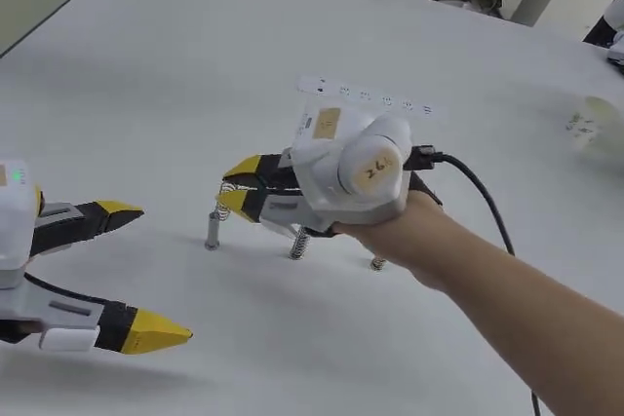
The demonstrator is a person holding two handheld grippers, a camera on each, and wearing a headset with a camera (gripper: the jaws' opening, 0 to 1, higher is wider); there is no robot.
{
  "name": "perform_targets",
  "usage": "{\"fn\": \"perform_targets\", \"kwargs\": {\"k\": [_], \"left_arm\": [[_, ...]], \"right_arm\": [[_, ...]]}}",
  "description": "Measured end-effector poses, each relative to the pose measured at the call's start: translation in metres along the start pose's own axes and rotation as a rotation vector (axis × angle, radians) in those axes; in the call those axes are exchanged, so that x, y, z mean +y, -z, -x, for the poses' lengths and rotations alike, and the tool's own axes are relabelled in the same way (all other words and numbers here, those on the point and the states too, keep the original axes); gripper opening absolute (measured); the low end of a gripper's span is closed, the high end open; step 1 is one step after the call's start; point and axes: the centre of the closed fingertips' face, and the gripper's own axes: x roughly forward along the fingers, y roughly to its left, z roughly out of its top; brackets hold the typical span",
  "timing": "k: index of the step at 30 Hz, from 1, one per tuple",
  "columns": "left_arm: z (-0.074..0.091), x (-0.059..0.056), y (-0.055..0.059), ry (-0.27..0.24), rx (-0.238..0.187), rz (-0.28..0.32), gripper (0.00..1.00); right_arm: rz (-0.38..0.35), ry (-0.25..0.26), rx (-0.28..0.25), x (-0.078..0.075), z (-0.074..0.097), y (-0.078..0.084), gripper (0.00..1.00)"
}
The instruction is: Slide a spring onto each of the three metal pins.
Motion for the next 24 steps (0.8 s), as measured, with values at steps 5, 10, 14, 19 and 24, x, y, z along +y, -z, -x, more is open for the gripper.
{"fn": "perform_targets", "kwargs": {"k": [5,10,14,19,24], "left_arm": [[0.001,0.001,0.001,-0.005,0.003,0.003,0.98],[0.001,0.002,0.002,-0.011,0.003,0.009,0.98],[0.002,0.002,0.002,-0.012,0.002,0.015,0.98],[0.003,0.002,0.003,-0.015,0.002,0.018,0.98],[0.004,0.003,0.004,-0.018,0.003,0.022,0.98]], "right_arm": [[-0.008,-0.003,0.003,0.0,-0.008,0.002,0.08],[-0.004,-0.006,0.011,0.0,-0.013,0.004,0.08],[0.005,-0.012,0.03,0.0,-0.017,0.009,0.08],[-0.01,-0.02,0.041,0.0,-0.021,0.015,0.08],[-0.008,-0.028,0.059,0.003,-0.026,0.022,0.08]]}}
